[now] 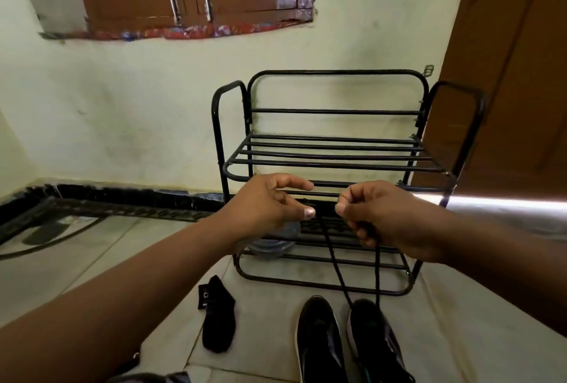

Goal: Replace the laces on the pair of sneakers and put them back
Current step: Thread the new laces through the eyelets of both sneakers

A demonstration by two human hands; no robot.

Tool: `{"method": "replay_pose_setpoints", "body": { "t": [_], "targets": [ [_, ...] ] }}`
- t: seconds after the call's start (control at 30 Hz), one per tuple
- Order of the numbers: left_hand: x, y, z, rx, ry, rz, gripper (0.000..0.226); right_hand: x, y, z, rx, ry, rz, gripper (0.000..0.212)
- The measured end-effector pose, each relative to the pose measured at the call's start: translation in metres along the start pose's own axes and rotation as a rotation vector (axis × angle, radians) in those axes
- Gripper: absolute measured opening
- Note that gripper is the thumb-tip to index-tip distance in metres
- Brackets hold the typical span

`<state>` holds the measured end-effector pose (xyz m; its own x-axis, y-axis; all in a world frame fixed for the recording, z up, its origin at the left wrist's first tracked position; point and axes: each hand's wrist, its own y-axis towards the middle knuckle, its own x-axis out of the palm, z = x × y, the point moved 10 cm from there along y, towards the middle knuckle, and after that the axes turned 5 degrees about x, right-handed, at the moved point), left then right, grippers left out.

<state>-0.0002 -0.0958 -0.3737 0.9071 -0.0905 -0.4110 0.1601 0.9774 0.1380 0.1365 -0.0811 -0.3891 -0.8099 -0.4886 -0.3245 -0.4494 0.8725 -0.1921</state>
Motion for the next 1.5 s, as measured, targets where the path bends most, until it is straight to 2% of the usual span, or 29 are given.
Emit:
{"method": "replay_pose_setpoints", "body": {
  "t": [0.17, 0.3, 0.47, 0.57, 0.67, 0.8, 1.03, 1.13, 1.27, 1.5],
  "targets": [
    [0.02, 0.007, -0.026, 0.0, 0.023, 0.002, 0.015, 0.002, 0.018, 0.022, 0.037, -0.002, -0.007, 0.016],
    [0.032, 0.011, -0.05, -0.044, 0.044, 0.01, 0.011, 0.004, 0.026, 0.037, 0.049, -0.095, -0.033, 0.014],
    [0.033, 0.023, -0.053, -0.013, 0.109, 0.033, 0.005, -0.009, 0.034, 0.038, 0.012, -0.184, 0.008, 0.015],
    [0.03, 0.027, -0.066, -0.037, 0.129, 0.051, 0.007, -0.016, 0.037, 0.046, 0.042, -0.204, 0.027, 0.015],
    [0.033, 0.03, -0.073, -0.042, 0.048, 0.064, 0.013, -0.01, 0.04, 0.052, 0.05, -0.208, -0.005, 0.009],
    [0.038, 0.034, -0.067, -0.009, -0.019, 0.085, 0.013, 0.005, 0.046, 0.052, 0.021, -0.24, -0.031, 0.018],
    [0.019, 0.037, -0.061, -0.019, -0.13, 0.242, 0.01, -0.002, 0.055, 0.033, -0.028, -0.211, 0.106, 0.027],
    [0.018, 0.037, -0.058, -0.013, -0.162, 0.237, 0.009, -0.003, 0.055, 0.025, -0.034, -0.228, 0.128, 0.028],
    [0.027, 0.036, -0.056, 0.007, -0.222, 0.153, 0.016, 0.0, 0.054, 0.024, -0.019, -0.257, 0.101, 0.027],
    [0.014, 0.033, -0.046, 0.068, -0.185, 0.193, 0.014, 0.004, 0.053, 0.024, -0.047, -0.323, 0.071, 0.026]
  ]
}}
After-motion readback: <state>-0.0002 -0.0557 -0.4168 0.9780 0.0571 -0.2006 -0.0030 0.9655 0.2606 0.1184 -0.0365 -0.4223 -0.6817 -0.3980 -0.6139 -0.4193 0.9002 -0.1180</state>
